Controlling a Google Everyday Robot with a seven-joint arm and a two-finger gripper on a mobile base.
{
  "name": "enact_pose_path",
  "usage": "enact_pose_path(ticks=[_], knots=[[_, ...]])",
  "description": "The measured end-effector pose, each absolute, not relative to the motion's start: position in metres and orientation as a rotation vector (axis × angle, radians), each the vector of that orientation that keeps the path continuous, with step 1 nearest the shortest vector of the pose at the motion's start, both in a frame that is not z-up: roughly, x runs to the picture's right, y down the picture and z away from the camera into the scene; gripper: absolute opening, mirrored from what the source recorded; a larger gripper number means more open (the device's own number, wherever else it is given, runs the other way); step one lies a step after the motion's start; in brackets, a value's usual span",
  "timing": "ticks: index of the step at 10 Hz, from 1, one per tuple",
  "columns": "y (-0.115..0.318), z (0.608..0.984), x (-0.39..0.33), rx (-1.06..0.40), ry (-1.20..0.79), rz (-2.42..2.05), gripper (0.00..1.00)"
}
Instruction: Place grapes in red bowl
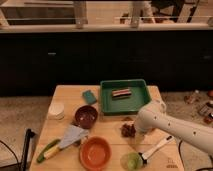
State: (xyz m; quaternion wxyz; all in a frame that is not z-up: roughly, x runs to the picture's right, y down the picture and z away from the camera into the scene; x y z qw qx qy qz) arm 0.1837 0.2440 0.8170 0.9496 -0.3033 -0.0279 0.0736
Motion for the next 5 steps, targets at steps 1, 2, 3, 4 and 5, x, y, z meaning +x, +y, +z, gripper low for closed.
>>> enact_pose_path(ticks=[1,2,3,4,5], knots=[[0.2463,0.8212,0.1850,-0.620,-0.051,0.152,0.36],[0.2489,0.8235,0.1850,-0.626,-0.051,0.155,0.27],[0.2500,0.8253,0.1857,-0.629,-0.049,0.155,0.18],[0.2505,0.8266,0.1861,-0.629,-0.048,0.155,0.09],[0.2502,0.8262,0.1865,-0.629,-0.046,0.153,0.01]])
